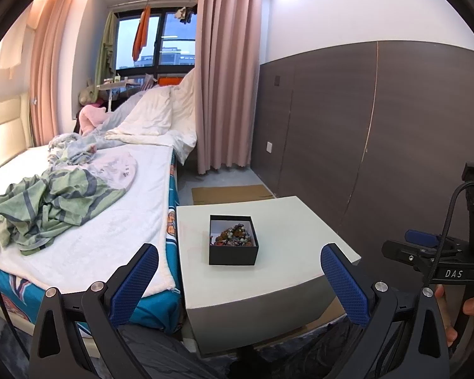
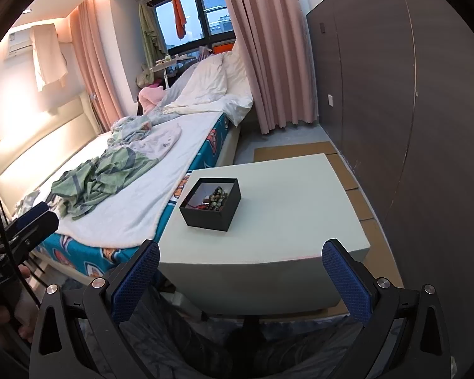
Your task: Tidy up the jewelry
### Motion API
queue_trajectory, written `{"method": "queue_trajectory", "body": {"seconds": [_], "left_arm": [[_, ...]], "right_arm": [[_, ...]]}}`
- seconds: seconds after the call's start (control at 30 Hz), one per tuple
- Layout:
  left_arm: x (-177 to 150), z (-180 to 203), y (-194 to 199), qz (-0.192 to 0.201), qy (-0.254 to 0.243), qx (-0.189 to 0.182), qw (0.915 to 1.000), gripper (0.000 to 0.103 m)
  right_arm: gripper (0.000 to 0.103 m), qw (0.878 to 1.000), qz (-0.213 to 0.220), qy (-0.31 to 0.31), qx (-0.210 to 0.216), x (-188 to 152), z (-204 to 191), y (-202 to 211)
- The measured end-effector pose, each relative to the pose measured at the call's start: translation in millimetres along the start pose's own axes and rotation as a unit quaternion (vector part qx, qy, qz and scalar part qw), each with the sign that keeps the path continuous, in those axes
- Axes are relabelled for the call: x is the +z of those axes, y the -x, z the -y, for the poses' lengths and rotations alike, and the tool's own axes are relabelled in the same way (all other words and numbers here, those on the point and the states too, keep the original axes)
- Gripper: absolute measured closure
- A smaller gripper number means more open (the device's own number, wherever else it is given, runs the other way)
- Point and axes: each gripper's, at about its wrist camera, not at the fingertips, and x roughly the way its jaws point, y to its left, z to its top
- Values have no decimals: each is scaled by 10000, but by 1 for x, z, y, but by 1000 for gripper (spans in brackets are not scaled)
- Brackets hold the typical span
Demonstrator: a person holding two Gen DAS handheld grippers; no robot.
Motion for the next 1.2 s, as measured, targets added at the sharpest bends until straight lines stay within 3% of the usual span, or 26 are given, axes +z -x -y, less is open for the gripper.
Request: {"method": "queue_trajectory", "body": {"seconds": [1.2], "left_arm": [[-1, -4, -1, -92, 25, 69, 9999, 1]], "right_arm": [[0, 9999, -134, 19, 28, -8, 0, -1]]}}
